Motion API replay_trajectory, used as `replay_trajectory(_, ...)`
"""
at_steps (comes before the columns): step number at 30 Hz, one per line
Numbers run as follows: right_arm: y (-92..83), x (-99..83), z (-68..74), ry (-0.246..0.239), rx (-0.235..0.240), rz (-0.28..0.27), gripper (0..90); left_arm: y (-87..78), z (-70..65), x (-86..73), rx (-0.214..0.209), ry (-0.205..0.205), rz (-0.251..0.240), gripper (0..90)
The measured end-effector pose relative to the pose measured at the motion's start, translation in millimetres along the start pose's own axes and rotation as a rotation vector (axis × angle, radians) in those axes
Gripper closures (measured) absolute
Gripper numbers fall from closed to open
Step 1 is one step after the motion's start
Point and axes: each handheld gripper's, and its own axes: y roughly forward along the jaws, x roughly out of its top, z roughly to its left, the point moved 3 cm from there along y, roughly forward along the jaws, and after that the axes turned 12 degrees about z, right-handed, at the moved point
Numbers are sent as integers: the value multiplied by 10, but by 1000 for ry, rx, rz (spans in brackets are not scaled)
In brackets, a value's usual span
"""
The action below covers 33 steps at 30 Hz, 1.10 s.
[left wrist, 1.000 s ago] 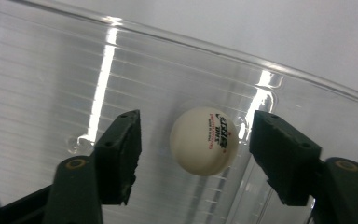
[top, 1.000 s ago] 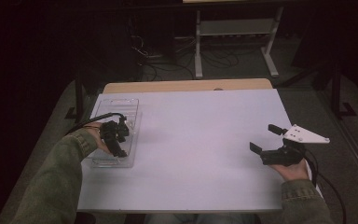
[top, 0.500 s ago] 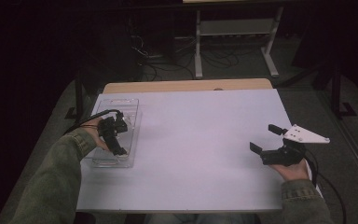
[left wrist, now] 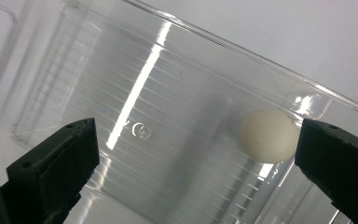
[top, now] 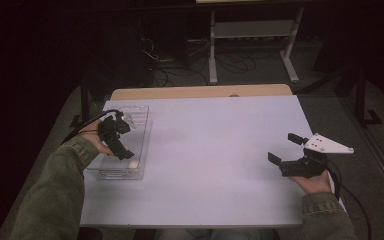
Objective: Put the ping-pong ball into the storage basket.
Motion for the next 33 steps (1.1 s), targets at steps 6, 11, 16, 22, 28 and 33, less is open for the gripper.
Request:
replay_trajectory(6, -1, 2, 4, -2, -2, 2, 0, -82, 21, -32, 20, -25, -43, 0)
replay_trajectory(11, 1, 2, 10, -3, -1, 4, 0, -137, 18, -69, 30, -34, -69, 0)
replay_trajectory(16, -5, 2, 12, -4, -2, 1, 0, -205, 6, -98, 44, -49, -106, 0)
replay_trajectory(22, -8, 0, 13, -4, -3, 1, 0, -288, 18, -143, 59, -64, -142, 0)
replay_trajectory(28, -10, 0, 14, -4, -3, 1, 0, -384, 29, -213, 72, -97, -193, 0)
replay_trajectory(33, -11, 2, 13, -5, -3, -1, 0, -438, 2, -268, 81, -120, -244, 0)
